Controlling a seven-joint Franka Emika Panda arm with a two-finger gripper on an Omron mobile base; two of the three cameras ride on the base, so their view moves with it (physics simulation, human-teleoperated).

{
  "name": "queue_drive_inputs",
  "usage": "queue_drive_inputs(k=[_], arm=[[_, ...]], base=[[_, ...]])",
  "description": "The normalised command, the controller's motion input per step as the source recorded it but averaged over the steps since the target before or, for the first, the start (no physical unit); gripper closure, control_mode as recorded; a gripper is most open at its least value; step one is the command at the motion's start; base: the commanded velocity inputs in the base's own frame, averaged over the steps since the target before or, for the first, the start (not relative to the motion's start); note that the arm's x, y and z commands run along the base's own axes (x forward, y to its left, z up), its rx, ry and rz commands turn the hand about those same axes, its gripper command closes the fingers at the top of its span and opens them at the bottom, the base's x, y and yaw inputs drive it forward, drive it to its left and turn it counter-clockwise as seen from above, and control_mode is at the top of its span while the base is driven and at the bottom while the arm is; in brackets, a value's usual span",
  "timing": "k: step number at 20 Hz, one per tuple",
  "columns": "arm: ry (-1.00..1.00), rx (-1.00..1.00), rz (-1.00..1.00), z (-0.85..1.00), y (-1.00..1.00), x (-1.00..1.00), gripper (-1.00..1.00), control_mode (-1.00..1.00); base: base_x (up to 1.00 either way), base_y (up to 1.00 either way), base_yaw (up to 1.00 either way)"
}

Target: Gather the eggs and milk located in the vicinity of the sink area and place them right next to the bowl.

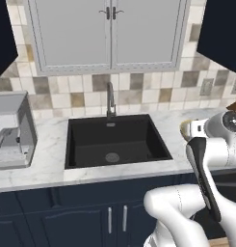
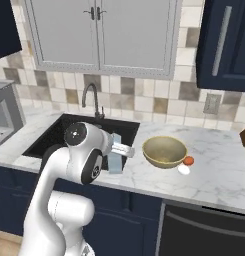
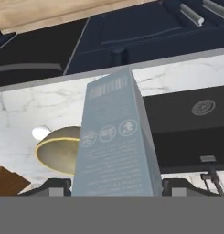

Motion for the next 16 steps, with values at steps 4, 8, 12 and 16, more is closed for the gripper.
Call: queue_drive_inputs(k=[4,8,12,16], arm=[[0.0,0.0,0.0,0.0,0.0,0.0,1.0,1.0],[0.0,0.0,0.0,0.0,0.0,0.0,1.0,1.0],[0.0,0.0,0.0,0.0,0.0,0.0,1.0,1.0],[0.0,0.0,0.0,0.0,0.0,0.0,1.0,1.0]], base=[[0.0,-0.54,-0.05],[0.0,-0.43,-0.05],[0.0,-0.03,0.0],[0.0,0.0,0.0]])
